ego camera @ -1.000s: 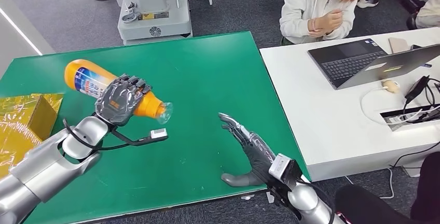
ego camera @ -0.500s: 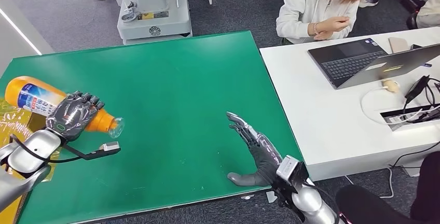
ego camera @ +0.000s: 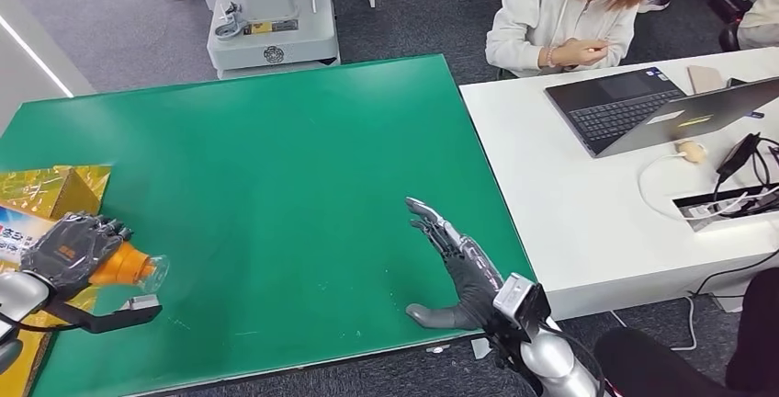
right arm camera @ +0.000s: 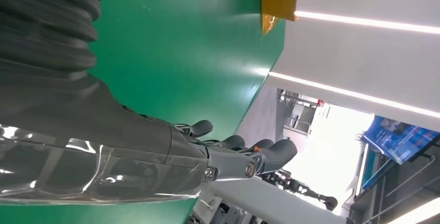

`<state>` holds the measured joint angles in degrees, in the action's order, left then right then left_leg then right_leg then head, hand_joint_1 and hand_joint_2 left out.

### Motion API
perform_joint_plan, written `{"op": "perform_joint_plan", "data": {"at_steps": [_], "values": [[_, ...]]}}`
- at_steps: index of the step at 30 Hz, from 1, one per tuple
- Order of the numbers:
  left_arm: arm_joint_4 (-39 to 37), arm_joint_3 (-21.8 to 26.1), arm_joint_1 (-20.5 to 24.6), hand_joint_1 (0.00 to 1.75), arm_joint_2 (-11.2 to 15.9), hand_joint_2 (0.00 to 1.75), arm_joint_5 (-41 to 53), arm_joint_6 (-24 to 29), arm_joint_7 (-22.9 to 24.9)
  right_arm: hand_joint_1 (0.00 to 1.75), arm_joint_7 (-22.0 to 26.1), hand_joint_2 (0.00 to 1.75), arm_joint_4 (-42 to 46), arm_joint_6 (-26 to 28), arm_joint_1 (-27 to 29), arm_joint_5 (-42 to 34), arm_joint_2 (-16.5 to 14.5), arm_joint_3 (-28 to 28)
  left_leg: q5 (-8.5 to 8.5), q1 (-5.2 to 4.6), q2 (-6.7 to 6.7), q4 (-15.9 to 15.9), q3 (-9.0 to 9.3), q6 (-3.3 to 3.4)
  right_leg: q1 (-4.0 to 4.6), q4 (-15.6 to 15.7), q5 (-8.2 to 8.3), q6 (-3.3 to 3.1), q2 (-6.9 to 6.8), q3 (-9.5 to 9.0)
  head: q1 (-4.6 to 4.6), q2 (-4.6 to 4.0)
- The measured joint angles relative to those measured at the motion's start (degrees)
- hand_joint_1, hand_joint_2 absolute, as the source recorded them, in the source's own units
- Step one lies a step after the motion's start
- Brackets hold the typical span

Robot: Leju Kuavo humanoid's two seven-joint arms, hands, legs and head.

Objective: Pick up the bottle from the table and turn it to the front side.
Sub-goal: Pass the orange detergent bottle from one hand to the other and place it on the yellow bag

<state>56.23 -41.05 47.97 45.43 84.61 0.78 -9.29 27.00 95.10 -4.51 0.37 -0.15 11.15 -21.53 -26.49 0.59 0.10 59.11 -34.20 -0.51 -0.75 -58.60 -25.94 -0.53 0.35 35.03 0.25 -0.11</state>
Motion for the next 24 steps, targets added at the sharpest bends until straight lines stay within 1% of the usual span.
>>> {"op": "perform_joint_plan", "data": {"at_steps": [5, 12, 20, 24], "values": [[-1.0, 1.7, -0.3, 1.75, -0.4, 1.75, -1.9, -3.3, -0.1, 0.0, -0.8, 1.75, 1.5, -0.9, 0.6, 0.3, -0.1, 0.5, 0.0, 0.0, -0.04, 0.0, -0.01, 0.0, 0.0, 0.0, 0.01, 0.0, -0.05, -0.03, 0.01, 0.0], [-3.5, 2.6, -0.3, 1.75, -1.2, 1.75, -3.2, -4.1, -0.6, 0.0, -1.9, 1.75, 2.8, -0.9, 1.0, 1.3, -0.4, 0.7, 0.0, 0.0, -0.03, 0.0, 0.0, 0.0, 0.0, 0.0, 0.01, 0.0, -0.02, -0.01, 0.01, 0.0], [-9.6, 2.6, -0.8, 1.75, -4.4, 1.75, -8.4, -4.9, -3.0, 0.0, -2.7, 1.75, 3.6, -0.9, 1.1, 2.0, -0.5, 0.6, 0.0, 0.0, -0.02, 0.0, -0.01, 0.0, 0.0, 0.0, 0.01, 0.0, -0.01, -0.01, 0.01, 0.0], [-10.8, 2.6, -1.2, 1.75, -5.2, 1.75, -9.3, -4.9, -3.1, 0.0, -2.9, 1.75, 3.9, -0.8, 1.1, 2.0, -0.5, 0.5, 0.0, 0.0, -0.03, 0.0, -0.01, 0.0, 0.0, 0.0, 0.01, 0.0, -0.02, -0.01, 0.01, 0.0]]}}
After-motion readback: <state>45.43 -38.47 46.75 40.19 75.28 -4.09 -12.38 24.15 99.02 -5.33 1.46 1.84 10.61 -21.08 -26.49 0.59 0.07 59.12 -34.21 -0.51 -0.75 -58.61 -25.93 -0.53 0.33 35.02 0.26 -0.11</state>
